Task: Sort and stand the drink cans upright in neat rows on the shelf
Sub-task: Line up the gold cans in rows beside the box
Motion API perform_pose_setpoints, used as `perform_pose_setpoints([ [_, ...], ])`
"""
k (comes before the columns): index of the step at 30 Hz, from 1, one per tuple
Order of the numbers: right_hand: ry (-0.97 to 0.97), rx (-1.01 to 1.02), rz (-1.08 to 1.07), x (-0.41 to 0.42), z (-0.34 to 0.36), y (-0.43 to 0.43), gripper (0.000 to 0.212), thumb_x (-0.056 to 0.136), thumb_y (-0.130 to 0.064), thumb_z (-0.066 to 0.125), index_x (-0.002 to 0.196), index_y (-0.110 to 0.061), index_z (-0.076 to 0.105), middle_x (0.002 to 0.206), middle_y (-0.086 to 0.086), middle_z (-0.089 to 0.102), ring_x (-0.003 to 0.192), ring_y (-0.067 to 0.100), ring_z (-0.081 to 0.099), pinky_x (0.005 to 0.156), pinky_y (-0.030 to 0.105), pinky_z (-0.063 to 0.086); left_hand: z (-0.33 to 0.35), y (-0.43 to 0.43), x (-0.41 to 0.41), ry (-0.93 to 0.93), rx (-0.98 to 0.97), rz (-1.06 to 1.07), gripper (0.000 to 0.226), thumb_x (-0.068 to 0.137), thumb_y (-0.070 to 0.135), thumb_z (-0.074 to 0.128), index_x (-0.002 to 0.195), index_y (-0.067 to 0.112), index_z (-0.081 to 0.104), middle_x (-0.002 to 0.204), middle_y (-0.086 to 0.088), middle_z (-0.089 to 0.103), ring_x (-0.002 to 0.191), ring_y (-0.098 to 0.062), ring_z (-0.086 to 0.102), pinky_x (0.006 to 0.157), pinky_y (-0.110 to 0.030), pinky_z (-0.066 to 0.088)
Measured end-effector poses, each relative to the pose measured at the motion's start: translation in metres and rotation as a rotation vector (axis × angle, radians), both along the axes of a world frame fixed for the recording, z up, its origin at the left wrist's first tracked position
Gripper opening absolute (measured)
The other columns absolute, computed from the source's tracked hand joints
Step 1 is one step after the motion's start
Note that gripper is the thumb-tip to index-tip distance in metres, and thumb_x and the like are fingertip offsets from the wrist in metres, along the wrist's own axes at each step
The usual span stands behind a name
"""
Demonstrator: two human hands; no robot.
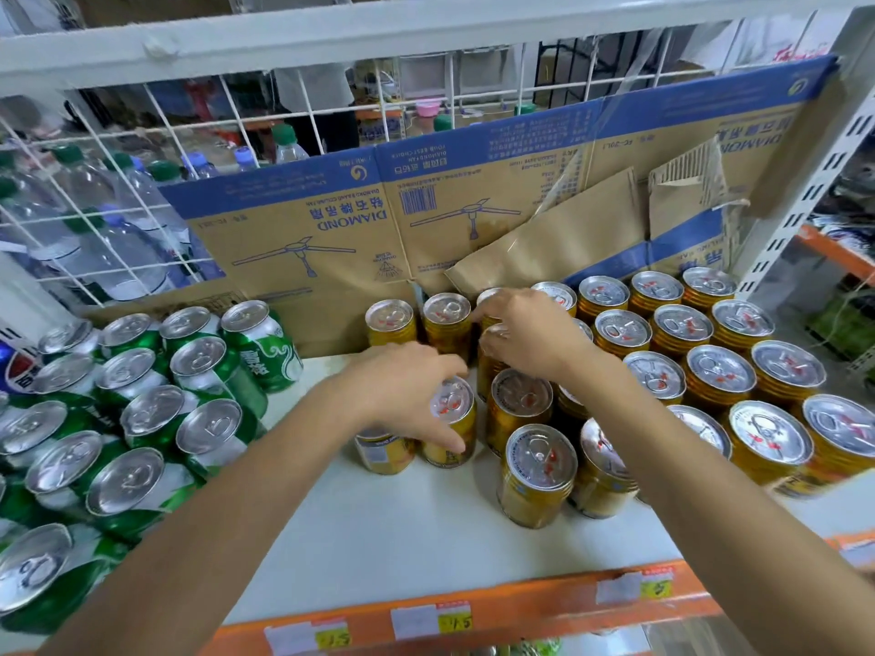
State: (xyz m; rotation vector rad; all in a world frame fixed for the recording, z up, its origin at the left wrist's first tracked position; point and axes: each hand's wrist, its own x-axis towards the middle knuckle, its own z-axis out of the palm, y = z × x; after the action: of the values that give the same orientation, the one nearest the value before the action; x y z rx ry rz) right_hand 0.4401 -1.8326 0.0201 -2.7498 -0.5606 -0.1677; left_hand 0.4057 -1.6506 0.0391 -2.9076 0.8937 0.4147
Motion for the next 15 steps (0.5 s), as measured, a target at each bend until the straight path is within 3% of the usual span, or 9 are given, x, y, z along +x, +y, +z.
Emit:
perform_pose_setpoints([
  [2, 0.051, -0.015, 0.024, -0.010, -0.001, 0.001, 0.027, 0.085, -0.013, 0.055, 0.108, -0.014, 0.068, 0.110, 0.010, 0.065, 0.099, 0.028, 0.059, 0.080, 0.040, 0.051, -0.008, -0.004, -0.005, -0.024, 0.100, 0.015, 0.074, 0.069, 0.066, 0.068, 0.127, 0.026, 0.045, 0.116, 0.003, 0.054, 0.107, -0.020, 0.054, 0.078, -0.035, 0.049],
  [6, 0.102, -0.040, 0.082, -0.019, -0.010, 0.002, 0.028, 0.083, -0.013, 0.055, 0.107, -0.018, 0.068, 0.108, 0.008, 0.066, 0.097, 0.031, 0.060, 0.078, 0.044, 0.053, -0.009, -0.006, -0.001, -0.043, -0.017, 0.039, 0.062, 0.071, 0.056, 0.073, 0.114, 0.018, 0.049, 0.109, -0.001, 0.056, 0.103, -0.019, 0.053, 0.075, -0.028, 0.041],
  [11, -0.033, -0.021, -0.004, -0.012, -0.015, -0.004, 0.031, 0.088, -0.013, 0.052, 0.115, -0.015, 0.066, 0.123, 0.007, 0.061, 0.114, 0.030, 0.050, 0.094, 0.039, 0.044, -0.015, -0.004, 0.006, -0.121, -0.103, 0.109, 0.080, 0.074, 0.053, 0.072, 0.141, 0.023, 0.039, 0.135, 0.000, 0.047, 0.122, -0.022, 0.046, 0.093, -0.033, 0.040],
  [15, 0.019, -0.067, -0.032, -0.014, -0.013, -0.006, 0.035, 0.089, -0.010, 0.048, 0.120, -0.016, 0.064, 0.124, 0.010, 0.060, 0.110, 0.032, 0.051, 0.087, 0.039, 0.047, -0.021, -0.006, 0.003, -0.094, -0.066, 0.233, 0.081, 0.077, 0.048, 0.072, 0.144, 0.031, 0.031, 0.132, -0.007, 0.049, 0.120, -0.031, 0.048, 0.093, -0.042, 0.046],
])
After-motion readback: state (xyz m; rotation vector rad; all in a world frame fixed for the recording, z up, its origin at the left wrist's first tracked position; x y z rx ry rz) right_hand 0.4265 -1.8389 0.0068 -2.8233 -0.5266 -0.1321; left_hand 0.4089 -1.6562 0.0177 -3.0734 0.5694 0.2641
